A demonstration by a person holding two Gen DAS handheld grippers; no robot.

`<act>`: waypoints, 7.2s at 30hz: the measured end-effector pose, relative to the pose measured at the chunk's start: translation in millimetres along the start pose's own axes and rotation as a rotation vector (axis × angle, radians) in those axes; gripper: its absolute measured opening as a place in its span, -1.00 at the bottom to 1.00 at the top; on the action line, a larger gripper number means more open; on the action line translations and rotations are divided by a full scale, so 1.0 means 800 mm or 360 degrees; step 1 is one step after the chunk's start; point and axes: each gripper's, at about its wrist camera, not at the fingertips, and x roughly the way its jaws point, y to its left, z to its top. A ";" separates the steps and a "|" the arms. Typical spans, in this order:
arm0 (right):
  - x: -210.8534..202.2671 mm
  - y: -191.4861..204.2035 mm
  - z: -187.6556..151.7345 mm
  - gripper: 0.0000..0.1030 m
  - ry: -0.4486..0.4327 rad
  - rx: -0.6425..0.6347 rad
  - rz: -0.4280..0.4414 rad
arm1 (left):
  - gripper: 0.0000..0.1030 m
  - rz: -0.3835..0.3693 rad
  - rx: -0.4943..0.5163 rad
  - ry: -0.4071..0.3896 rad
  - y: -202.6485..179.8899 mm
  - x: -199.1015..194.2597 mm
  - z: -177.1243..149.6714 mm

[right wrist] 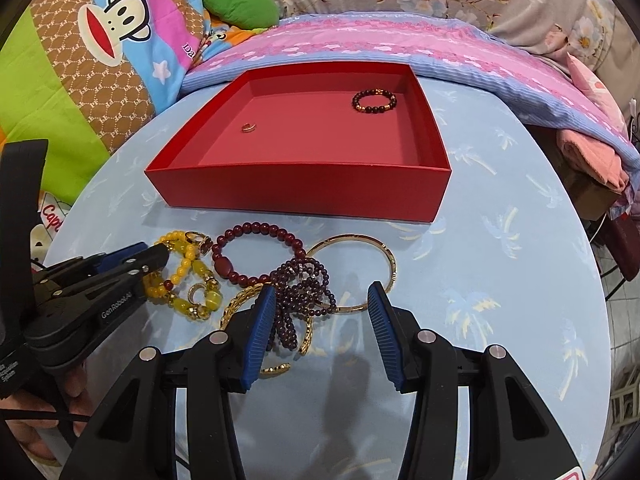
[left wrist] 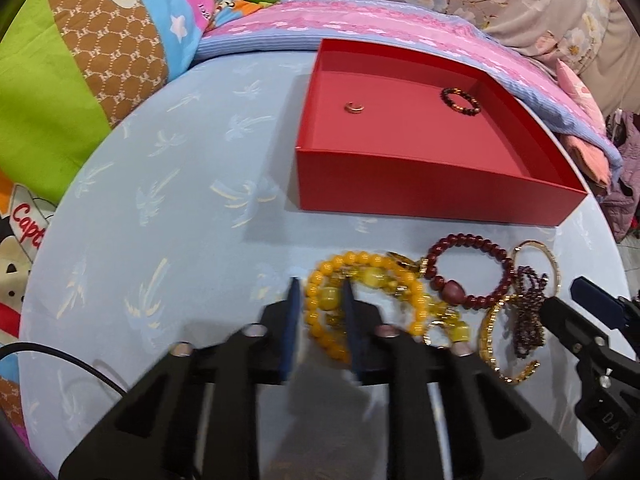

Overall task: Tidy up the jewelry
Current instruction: 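Grip the yellow bead bracelet with the left tool while the right tool grips the garnet bow piece, then carry the yellow bracelet in the left tool while the right tool carries the garnet piece into the red box, then open the left tool inside the red box while the right tool releases the garnet piece, then withdraw both tools from the red box back toward the remaining jewelry, then move the left tool to the yellow bracelet while the right tool approaches the braided bangle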

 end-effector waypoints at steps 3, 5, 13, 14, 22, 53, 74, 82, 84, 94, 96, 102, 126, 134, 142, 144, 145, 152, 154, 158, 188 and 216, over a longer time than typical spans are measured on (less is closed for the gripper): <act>-0.001 0.003 0.002 -0.08 -0.0005 -0.0009 0.0010 | -0.79 -0.0045 -0.0015 -0.0008 0.001 -0.005 0.001; 0.000 0.007 0.003 0.01 -0.0009 -0.0017 0.0021 | -1.00 -0.0076 -0.0020 -0.0020 0.004 -0.012 0.004; 0.021 0.017 0.006 -0.11 0.0031 -0.0056 0.0018 | -1.00 -0.0081 -0.0031 -0.0013 0.013 -0.018 0.004; 0.024 0.016 0.005 -0.39 0.0039 -0.0053 0.0026 | -1.00 -0.0071 -0.0029 -0.0008 0.013 -0.018 0.003; 0.012 0.008 0.004 -0.83 -0.0012 -0.0034 0.0035 | -0.51 -0.0070 -0.0044 0.0003 0.014 -0.015 0.000; -0.032 -0.013 0.006 -0.83 -0.0094 0.0055 0.0096 | -0.96 -0.0218 0.0006 -0.0027 -0.002 -0.027 0.006; -0.032 -0.012 0.008 -0.83 -0.0092 0.0053 0.0121 | -0.86 -0.0286 0.0109 -0.0030 -0.032 -0.033 0.002; -0.043 -0.001 0.042 -0.83 -0.0178 0.0009 0.0155 | -0.86 -0.0272 0.0121 -0.0164 -0.029 -0.075 0.037; -0.043 -0.001 0.056 -0.83 -0.0203 0.0007 0.0164 | -0.86 -0.0256 0.0141 -0.0207 -0.033 -0.082 0.054; -0.016 -0.017 0.156 -0.83 -0.0298 0.0023 0.0166 | -0.86 -0.0093 0.0218 -0.0361 -0.058 -0.067 0.143; -0.006 -0.020 0.171 -0.83 -0.0299 0.0029 0.0152 | -0.86 -0.0065 0.0223 -0.0359 -0.063 -0.051 0.158; 0.038 -0.034 0.203 -0.83 -0.0241 0.0080 0.0128 | -0.86 -0.0002 0.0211 -0.0306 -0.066 -0.005 0.183; 0.078 -0.016 0.210 -0.22 -0.0208 0.0037 0.0072 | 0.01 0.0172 0.0125 -0.0241 -0.055 0.044 0.192; 0.038 -0.008 0.197 -0.20 -0.0267 0.0036 0.0092 | 0.01 0.0169 0.0126 -0.0284 -0.051 0.012 0.180; -0.010 0.002 0.161 -0.20 -0.0315 0.0019 0.0081 | 0.01 0.0158 0.0131 -0.0313 -0.051 -0.028 0.150; -0.020 0.003 0.150 -0.20 -0.0314 0.0019 0.0082 | 0.01 0.0152 0.0130 -0.0317 -0.052 -0.037 0.139; -0.024 0.003 0.144 -0.20 -0.0309 0.0022 0.0086 | 0.01 0.0153 0.0129 -0.0317 -0.052 -0.041 0.134; -0.043 0.002 0.106 -0.20 -0.0275 0.0047 0.0099 | 0.01 0.0140 0.0123 -0.0282 -0.054 -0.057 0.096; -0.046 0.003 0.095 -0.20 -0.0264 0.0048 0.0101 | 0.01 0.0138 0.0121 -0.0273 -0.053 -0.060 0.087; -0.051 0.003 0.077 -0.20 -0.0242 0.0055 0.0108 | 0.01 0.0132 0.0130 -0.0253 -0.054 -0.067 0.069; -0.037 -0.007 -0.019 -0.20 -0.0020 0.0053 0.0106 | 0.12 0.0126 0.0103 -0.0096 -0.032 -0.057 -0.016; 0.011 0.032 -0.034 0.04 0.0060 -0.0120 0.0081 | 0.26 0.0160 0.0031 -0.0011 -0.002 -0.038 -0.028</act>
